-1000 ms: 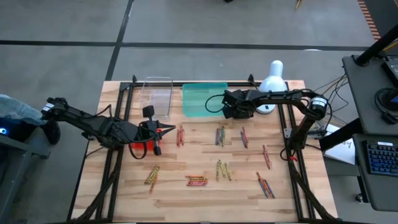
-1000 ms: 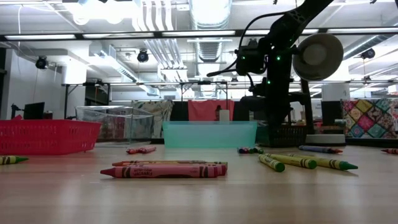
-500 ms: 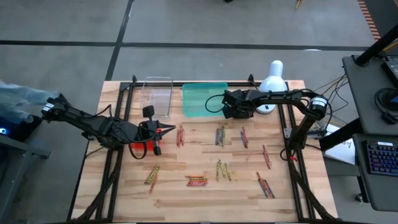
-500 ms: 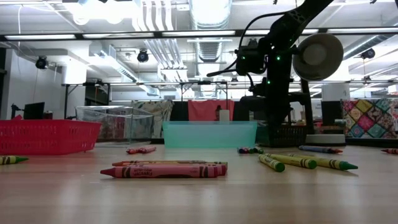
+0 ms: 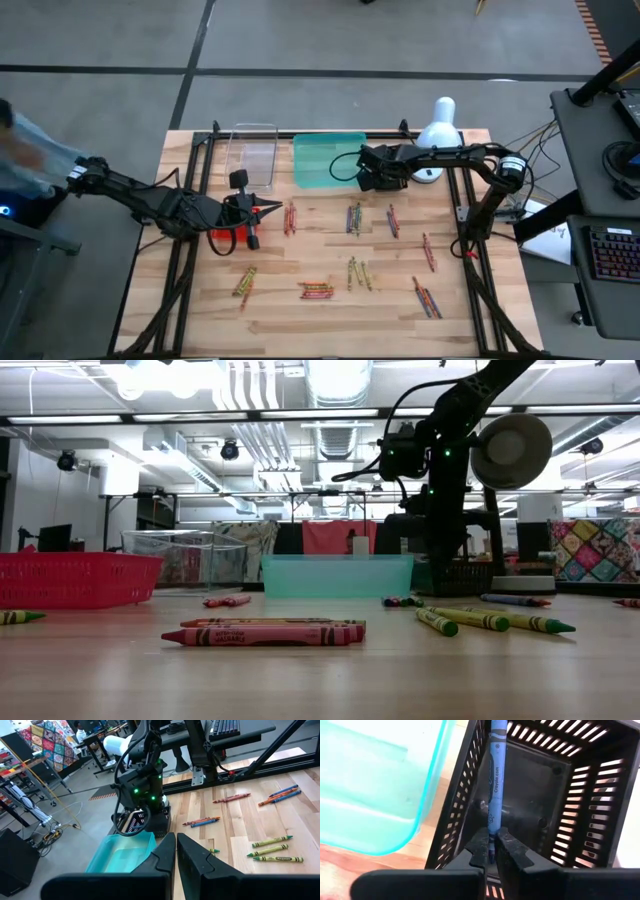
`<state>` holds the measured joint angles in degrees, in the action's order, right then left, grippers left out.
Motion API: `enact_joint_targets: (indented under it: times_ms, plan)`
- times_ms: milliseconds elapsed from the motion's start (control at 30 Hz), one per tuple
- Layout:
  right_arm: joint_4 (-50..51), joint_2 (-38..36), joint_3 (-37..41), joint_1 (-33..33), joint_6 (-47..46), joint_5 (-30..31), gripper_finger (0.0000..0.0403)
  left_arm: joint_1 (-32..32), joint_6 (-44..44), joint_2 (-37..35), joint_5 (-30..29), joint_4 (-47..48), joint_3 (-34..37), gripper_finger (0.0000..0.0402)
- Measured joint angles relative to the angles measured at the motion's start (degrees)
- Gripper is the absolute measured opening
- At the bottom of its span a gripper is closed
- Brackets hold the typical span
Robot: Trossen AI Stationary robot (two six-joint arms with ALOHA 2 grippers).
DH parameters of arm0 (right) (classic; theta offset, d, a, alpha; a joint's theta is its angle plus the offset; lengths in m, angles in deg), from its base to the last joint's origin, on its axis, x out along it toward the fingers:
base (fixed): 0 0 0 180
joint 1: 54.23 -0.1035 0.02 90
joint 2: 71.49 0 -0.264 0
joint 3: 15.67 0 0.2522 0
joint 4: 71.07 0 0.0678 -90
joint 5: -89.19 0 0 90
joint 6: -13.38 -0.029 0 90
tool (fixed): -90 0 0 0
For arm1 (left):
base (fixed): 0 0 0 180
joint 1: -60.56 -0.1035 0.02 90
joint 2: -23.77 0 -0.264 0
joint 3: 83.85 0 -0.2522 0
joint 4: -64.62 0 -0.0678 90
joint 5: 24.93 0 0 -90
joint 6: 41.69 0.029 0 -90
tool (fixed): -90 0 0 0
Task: Sort crayons
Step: Put the blue crayon into the black bin, then put the orange crayon into the green bin
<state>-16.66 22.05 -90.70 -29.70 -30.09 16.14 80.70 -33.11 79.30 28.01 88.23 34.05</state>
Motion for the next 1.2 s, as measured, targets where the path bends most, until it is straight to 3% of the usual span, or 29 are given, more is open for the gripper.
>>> enact_joint_targets:
  times_ms: [333, 600, 900, 1200]
  plan:
    - [-0.73, 0.0, -0.01, 0.0, -0.44, 0.04, 0.0091, 0.0, 0.0, 0.0, 0.0, 0.0, 0.0, 0.0]
    - [-0.01, -0.29, -3.65, 0.0, 0.98, -0.09, 0.0095, 0.0, -0.03, 0.0, 0.0, 0.0, 0.0, 0.0]
    - [6.56, -0.55, -12.77, -1.6, 4.22, -0.94, 0.0095, 0.0, -0.68, 0.0, 0.0, -0.04, 0.0, 0.0]
    - [13.26, -1.25, -21.66, -10.1, 10.94, -1.06, 0.0095, 0.0, -3.9, 0.0, 0.04, -0.08, 0.0, 0.0]
